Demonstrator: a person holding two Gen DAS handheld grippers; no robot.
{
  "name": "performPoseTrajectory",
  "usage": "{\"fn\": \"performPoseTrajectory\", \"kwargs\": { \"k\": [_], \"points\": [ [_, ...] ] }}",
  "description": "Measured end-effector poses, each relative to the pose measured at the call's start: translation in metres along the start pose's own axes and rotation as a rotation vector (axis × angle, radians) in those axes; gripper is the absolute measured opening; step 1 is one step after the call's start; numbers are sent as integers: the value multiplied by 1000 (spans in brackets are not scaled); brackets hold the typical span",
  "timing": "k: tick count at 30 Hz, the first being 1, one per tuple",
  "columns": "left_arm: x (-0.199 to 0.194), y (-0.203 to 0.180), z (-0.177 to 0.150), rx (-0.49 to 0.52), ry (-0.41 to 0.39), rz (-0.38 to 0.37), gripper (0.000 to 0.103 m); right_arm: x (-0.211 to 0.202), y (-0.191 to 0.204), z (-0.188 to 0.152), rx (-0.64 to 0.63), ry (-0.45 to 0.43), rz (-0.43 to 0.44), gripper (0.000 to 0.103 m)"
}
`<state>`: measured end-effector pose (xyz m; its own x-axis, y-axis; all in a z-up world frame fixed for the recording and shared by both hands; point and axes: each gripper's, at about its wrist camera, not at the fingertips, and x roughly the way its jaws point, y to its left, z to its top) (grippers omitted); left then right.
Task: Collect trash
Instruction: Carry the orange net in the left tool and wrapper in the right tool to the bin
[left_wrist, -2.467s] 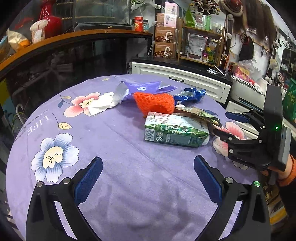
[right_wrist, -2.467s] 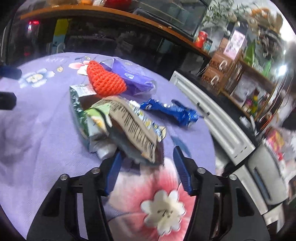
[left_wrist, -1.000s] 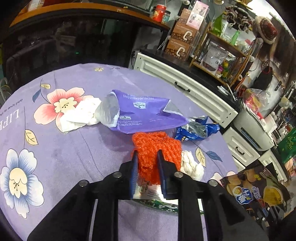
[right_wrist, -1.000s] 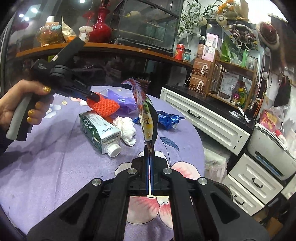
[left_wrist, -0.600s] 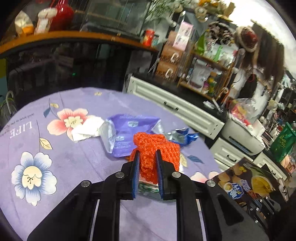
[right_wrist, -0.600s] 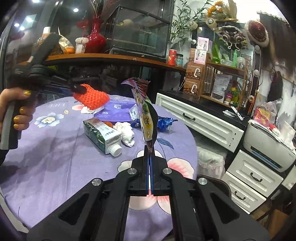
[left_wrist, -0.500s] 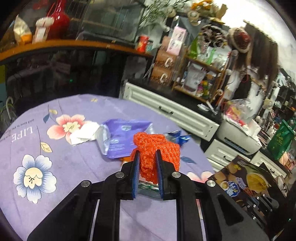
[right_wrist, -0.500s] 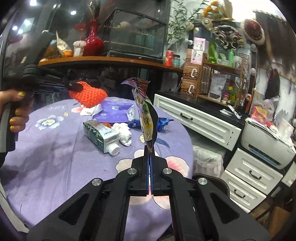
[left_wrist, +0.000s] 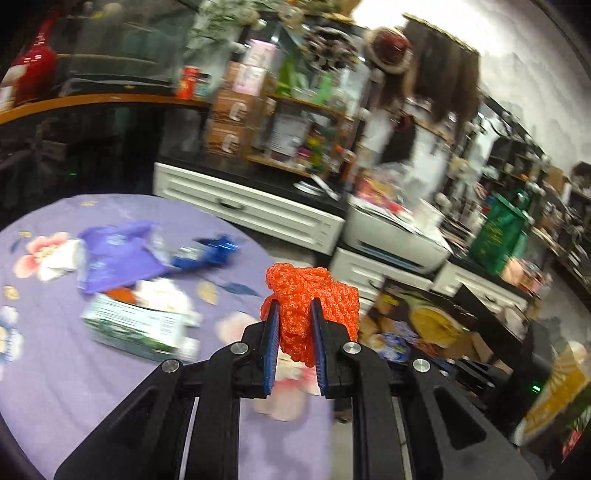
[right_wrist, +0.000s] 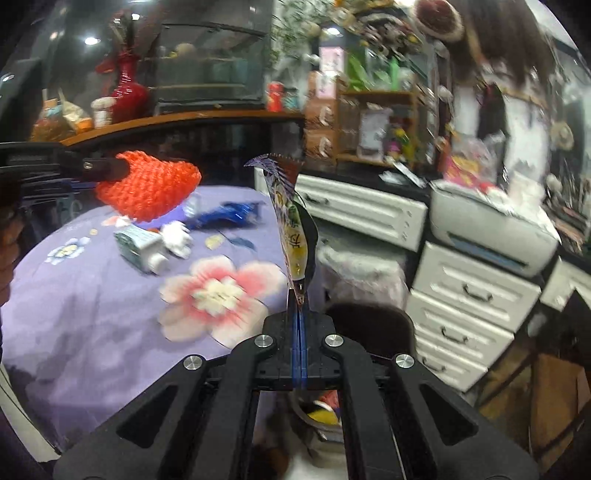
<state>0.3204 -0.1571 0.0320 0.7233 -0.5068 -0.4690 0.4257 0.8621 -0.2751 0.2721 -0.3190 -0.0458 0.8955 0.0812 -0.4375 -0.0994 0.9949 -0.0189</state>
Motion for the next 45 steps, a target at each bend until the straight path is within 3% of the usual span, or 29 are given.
{"fn": "performPoseTrajectory", "kwargs": {
  "k": [8, 14, 22, 36, 45],
  "points": [
    [50, -60, -22, 58, 84, -92, 17, 39, -62, -36, 138, 131, -71, 1],
    [75, -79, -42, 88, 146, -91, 17, 89, -87, -71, 194, 247, -98, 1],
    [108, -89, -61, 119, 223, -66, 17, 133, -109, -109, 253, 339, -143, 2],
    [179, -123, -108, 218, 383, -37, 17, 61, -147, -117, 336, 256, -214, 2],
    [217, -136, -124, 292, 420, 25, 17, 24, -162, -126, 361, 226, -254, 2]
  ]
}}
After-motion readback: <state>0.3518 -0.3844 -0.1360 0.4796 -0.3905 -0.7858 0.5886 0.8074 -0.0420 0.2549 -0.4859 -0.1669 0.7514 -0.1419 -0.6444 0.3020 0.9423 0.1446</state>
